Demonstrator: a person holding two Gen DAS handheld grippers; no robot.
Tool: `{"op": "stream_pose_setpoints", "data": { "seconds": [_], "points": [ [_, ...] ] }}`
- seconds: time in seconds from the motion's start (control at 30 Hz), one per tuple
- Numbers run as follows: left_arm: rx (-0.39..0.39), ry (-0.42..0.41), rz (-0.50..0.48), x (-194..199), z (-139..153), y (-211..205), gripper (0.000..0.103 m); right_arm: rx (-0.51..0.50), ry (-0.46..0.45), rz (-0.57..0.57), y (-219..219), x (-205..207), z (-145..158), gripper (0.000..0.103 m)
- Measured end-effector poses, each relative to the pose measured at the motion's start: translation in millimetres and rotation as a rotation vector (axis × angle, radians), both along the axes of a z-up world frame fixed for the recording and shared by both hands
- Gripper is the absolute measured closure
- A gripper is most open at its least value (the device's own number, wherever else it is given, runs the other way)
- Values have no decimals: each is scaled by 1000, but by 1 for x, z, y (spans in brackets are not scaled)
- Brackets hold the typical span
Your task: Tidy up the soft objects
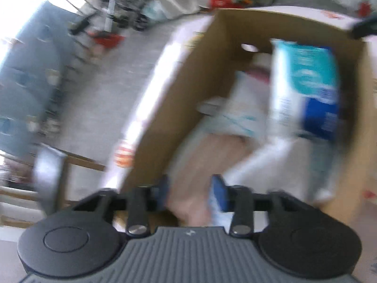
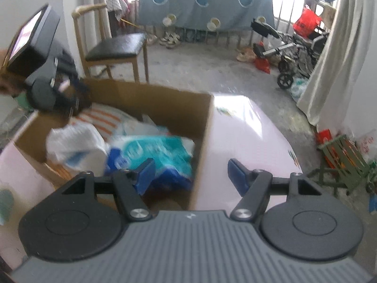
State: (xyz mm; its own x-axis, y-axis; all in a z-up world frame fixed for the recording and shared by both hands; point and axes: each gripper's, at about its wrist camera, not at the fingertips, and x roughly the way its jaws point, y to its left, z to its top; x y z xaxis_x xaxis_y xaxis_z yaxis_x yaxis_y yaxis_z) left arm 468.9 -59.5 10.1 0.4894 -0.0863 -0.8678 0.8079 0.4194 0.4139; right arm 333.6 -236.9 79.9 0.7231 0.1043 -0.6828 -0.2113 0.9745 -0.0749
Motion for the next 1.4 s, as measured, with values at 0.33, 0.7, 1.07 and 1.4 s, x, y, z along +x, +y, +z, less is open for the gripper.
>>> {"op": "stream_pose_setpoints", "data": {
  "seconds": [0.33,0.7,1.07,1.4],
  "points": [
    [113,119,-85,-20,-48,-17,49,3,22,120,71,67,-13,35],
    [134,-88,-86,-3,-16,1,93,37,152,250,127,101,-56,52],
    [82,-151,-59,22,-31,-7,51,-27,214,203,142,119,-83,97],
    [-246,-142,145,1,50,47,97,60,227,191,125,128,-82,94]
  ]
}}
